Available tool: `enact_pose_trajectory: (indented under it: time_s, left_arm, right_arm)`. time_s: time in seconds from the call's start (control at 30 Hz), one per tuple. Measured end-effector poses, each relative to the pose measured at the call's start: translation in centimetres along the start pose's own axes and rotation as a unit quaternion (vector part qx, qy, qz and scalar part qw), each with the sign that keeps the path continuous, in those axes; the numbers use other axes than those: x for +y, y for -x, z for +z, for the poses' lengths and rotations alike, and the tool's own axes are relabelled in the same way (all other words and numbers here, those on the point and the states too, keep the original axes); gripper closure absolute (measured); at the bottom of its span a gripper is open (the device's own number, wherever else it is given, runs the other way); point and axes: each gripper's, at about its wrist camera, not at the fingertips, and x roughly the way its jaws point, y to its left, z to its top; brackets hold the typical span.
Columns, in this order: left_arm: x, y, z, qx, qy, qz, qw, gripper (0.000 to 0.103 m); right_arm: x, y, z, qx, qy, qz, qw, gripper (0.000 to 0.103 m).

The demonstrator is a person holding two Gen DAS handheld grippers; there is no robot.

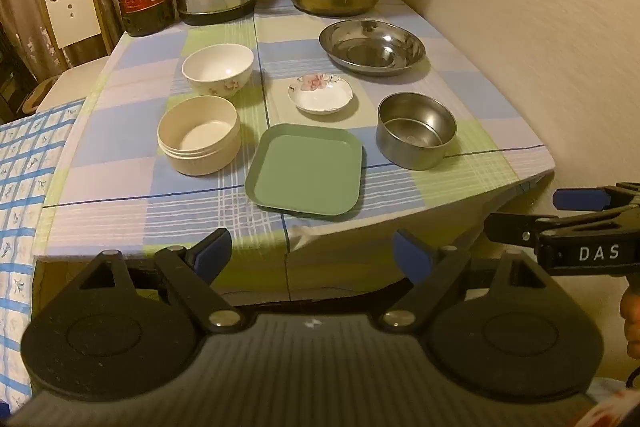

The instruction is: Organize plates and bowls

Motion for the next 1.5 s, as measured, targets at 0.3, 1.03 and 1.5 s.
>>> enact_pose_trajectory:
  time_s: [0.3,1.03,1.5]
  left_arm:
    - [0.0,0.0,0.0,0.001,0.002,0.001,1.0,0.017]
    - [-0.4,-0.2,0.2,0.003,0.006,-0.004,1.0,0.017]
    - [0.2,-0.6,0.2,0.006,0.009,-0.007,0.9999,0.017]
  right_arm:
    - [0.0,0.0,0.1,-0.001,0.001,0.0,1.0,0.004]
    - [-0.1,0.1,0.4,-0.001,0.001,-0.002,1.0,0.004]
    - [-0.1,0.0,0.6,-0.001,0.002,-0.002,1.0,0.004]
